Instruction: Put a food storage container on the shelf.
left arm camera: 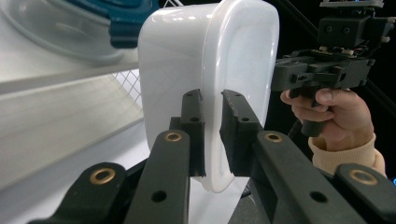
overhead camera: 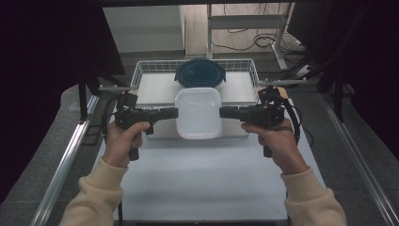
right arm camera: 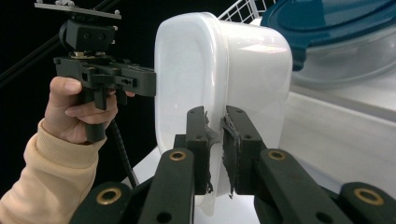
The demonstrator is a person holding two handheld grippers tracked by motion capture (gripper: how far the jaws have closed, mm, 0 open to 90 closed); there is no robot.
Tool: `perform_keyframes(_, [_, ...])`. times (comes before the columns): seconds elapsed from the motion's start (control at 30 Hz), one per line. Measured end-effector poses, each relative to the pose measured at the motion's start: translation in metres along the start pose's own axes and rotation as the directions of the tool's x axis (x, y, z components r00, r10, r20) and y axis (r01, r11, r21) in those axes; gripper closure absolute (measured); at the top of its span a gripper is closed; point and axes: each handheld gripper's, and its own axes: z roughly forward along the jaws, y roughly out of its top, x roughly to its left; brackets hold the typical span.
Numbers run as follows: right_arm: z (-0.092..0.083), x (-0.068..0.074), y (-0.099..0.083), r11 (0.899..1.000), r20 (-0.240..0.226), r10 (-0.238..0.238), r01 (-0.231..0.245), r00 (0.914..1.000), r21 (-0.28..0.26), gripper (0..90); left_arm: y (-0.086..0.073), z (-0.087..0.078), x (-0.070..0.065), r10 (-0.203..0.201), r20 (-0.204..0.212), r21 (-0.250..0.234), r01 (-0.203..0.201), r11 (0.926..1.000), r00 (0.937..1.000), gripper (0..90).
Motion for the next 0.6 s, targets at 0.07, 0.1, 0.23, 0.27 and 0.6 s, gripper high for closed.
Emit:
perform_keyframes(0.07, [-0.001,0.001,0.005,1.0,0.002,-0.001,0.001,1.0,-0.003,79.8,0.009,-0.001,-0.003,0.013,-0.007,0.002,-0.013,0.9999,0.9999,80.2])
perform_keyframes(0.1, [-0.001,0.001,0.005,1.0,0.002,-0.001,0.001,1.0,-0.003,79.8,0.009,-0.001,-0.003,0.013,-0.007,0.002,-0.013,0.9999,0.9999,80.2])
perform_keyframes(0.23, [-0.003,0.002,0.016,1.0,0.007,-0.005,0.005,1.0,-0.007,79.8,0.022,-0.002,-0.005,0.013,-0.007,0.005,-0.013,0.9999,0.9999,80.2])
perform_keyframes(0.27, [-0.004,0.003,0.022,1.0,0.011,-0.005,0.006,0.9999,-0.009,79.8,0.028,-0.003,-0.006,0.016,-0.011,0.002,-0.016,0.9999,0.9998,80.1])
perform_keyframes(0.6, [-0.003,0.005,0.054,1.0,0.024,-0.028,0.029,0.9993,-0.01,79.8,0.055,-0.008,-0.009,0.037,-0.022,-0.007,-0.038,0.9993,0.9991,80.1])
